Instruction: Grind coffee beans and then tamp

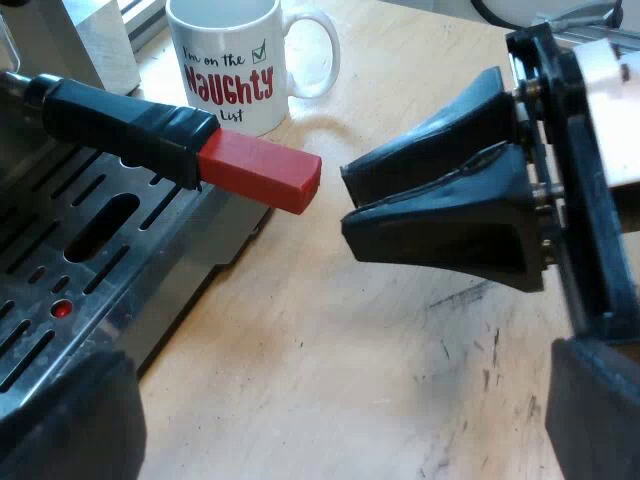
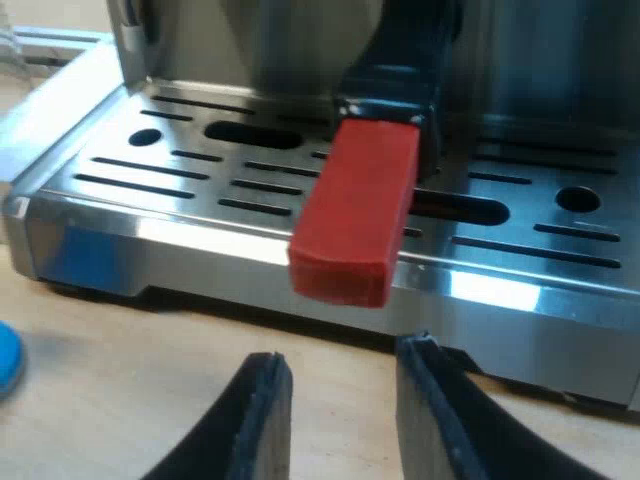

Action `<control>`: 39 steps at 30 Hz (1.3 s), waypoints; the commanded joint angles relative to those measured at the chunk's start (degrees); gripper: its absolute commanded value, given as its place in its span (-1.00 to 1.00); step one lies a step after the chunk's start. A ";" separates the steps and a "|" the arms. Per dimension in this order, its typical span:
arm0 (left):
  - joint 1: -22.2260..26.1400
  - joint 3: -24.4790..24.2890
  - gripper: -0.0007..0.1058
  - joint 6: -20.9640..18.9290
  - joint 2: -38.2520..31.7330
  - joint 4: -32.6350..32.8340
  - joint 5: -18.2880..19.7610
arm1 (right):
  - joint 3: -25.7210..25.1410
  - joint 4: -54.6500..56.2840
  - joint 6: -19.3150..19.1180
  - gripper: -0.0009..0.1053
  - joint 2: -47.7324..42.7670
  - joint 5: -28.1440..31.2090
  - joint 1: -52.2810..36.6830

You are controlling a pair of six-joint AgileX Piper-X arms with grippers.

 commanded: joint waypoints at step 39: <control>-0.26 -0.09 0.56 -0.01 0.06 -1.05 0.53 | -26.53 47.09 12.71 0.33 -9.36 -12.98 -9.78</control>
